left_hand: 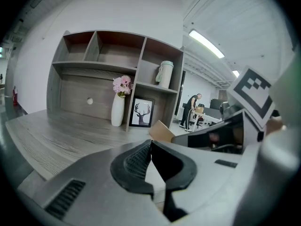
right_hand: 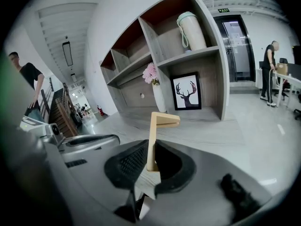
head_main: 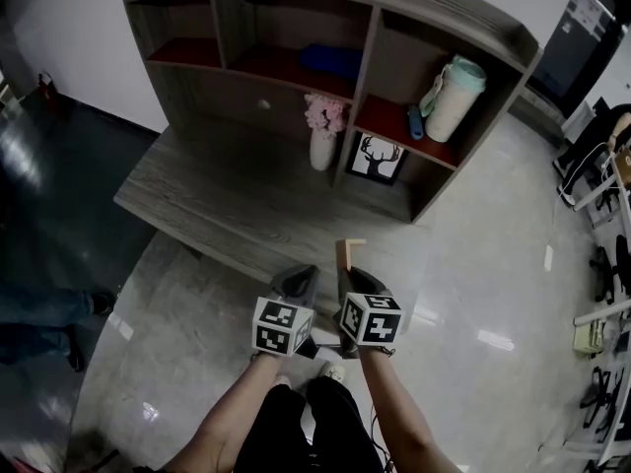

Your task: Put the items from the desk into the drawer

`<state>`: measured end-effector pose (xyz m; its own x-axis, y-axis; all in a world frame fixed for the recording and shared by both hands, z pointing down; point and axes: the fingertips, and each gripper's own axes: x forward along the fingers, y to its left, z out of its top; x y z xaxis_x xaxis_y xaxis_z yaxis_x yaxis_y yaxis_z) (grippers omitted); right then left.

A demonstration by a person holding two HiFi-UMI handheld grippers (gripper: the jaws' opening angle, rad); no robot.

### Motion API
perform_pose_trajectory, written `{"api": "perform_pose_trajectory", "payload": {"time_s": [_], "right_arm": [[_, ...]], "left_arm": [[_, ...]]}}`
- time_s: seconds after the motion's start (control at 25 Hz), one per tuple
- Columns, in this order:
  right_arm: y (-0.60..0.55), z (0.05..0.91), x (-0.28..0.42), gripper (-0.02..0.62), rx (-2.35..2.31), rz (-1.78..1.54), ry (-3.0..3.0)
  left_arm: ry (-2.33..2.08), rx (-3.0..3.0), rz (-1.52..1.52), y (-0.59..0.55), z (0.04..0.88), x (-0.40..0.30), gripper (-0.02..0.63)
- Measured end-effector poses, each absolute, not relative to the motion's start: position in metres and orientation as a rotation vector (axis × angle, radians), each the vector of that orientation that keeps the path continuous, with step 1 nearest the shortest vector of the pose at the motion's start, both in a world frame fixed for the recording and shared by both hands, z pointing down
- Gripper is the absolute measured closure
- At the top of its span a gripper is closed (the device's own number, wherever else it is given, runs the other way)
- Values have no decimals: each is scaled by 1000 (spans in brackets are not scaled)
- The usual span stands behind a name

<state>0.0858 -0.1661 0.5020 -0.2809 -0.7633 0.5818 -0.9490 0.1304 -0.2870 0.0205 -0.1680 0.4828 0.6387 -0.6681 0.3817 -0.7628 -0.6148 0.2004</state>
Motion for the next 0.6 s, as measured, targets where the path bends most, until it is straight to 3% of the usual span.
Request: {"api": "perform_pose_trajectory", "payload": {"time_s": [0.6], "right_arm": [[-87, 520, 80, 543, 1642, 929, -2052]], "left_arm": [[-1040, 2523, 426, -109, 503, 18, 595]]}}
